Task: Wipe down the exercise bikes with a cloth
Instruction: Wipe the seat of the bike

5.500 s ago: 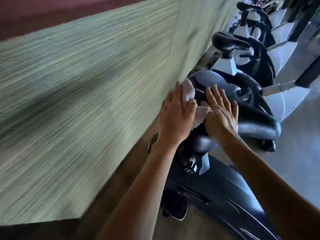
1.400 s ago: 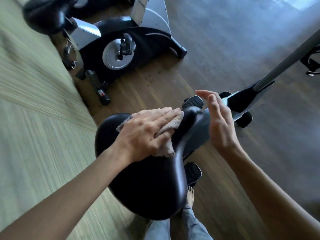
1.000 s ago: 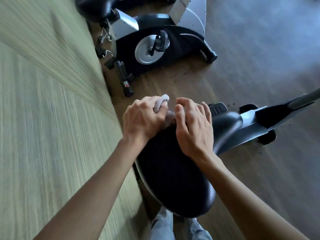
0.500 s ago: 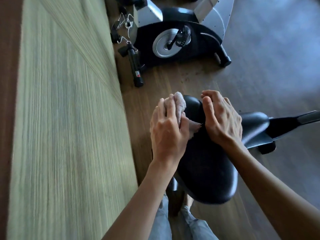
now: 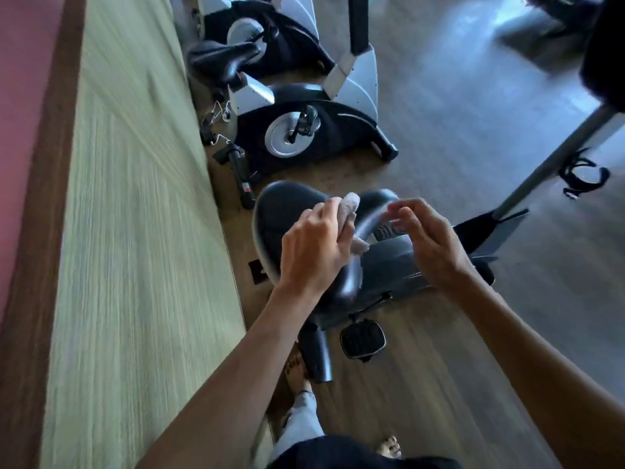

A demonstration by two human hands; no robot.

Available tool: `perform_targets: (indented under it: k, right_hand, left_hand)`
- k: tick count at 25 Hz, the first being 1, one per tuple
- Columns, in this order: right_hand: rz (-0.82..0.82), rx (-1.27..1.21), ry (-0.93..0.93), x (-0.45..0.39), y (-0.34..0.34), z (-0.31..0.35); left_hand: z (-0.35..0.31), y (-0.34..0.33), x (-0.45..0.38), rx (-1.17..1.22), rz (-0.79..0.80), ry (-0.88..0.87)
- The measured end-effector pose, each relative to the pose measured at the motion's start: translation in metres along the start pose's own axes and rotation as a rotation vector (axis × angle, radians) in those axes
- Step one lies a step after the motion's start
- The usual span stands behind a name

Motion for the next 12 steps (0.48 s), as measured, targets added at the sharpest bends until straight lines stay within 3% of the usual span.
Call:
perform_targets:
  k: [2,6,12]
  right_hand:
    - [-0.024,0.051,-0.045,0.042,0.058,-0.015]
    - [-0.261,0.148,-0.113,0.137,0.176,-0.052]
    - [-0.535,0.094,-0.290,0.252,0.298,-0.090]
  left_hand:
    - [-0.060,-0.016,-0.002,0.041,0.052,-0.092]
    - [-0.201,-0.056,0.005,0.160,0.173,-0.279]
    - [-0.366,-0.110,0.011,0.251,0.314,-0.578]
Point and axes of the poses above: each hand's wrist, its own x-axis away from the middle knuckle, its own y-axis out of the back of the hand, z = x × y, the point moved 1 cm from there along -x, towards the middle knuckle, and after that the axes turned 11 degrees about -y, right-handed, at the moved point
